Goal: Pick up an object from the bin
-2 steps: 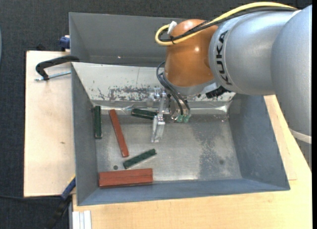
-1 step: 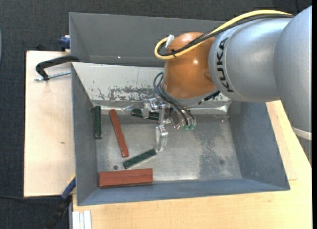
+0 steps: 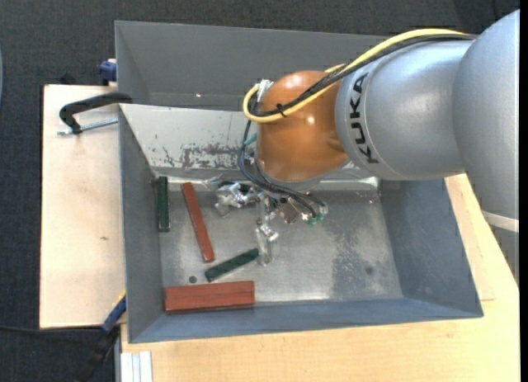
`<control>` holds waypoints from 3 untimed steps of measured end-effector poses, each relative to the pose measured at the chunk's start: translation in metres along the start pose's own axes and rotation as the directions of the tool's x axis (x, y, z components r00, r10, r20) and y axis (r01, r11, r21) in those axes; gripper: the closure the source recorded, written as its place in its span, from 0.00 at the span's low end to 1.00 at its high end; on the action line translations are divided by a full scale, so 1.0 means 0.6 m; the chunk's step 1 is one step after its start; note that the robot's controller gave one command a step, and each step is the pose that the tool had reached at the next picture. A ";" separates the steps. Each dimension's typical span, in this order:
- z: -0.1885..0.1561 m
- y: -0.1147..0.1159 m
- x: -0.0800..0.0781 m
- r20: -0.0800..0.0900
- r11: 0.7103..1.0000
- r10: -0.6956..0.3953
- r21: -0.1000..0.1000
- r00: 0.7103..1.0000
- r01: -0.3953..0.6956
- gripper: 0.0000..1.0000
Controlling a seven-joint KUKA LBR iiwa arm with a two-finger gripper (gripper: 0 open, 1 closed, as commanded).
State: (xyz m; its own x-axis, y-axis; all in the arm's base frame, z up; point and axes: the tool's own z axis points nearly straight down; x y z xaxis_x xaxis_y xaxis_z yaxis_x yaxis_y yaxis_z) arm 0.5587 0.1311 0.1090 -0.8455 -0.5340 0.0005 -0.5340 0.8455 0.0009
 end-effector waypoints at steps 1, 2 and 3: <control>0.019 -0.021 0.146 0.000 0.998 0.060 0.000 0.998 -0.060 1.00; 0.019 -0.021 0.146 0.000 0.998 0.060 -0.001 0.998 -0.060 0.00; 0.019 -0.021 0.146 0.000 0.998 0.060 -0.001 0.998 -0.060 0.00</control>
Offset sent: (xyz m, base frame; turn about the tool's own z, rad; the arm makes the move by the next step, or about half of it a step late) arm 0.0000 0.0000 0.0000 0.0000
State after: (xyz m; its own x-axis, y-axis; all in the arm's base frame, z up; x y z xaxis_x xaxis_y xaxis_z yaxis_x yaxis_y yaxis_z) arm 0.4915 0.0737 0.0974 -0.8761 -0.4821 0.0001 -0.4821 0.8761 0.0015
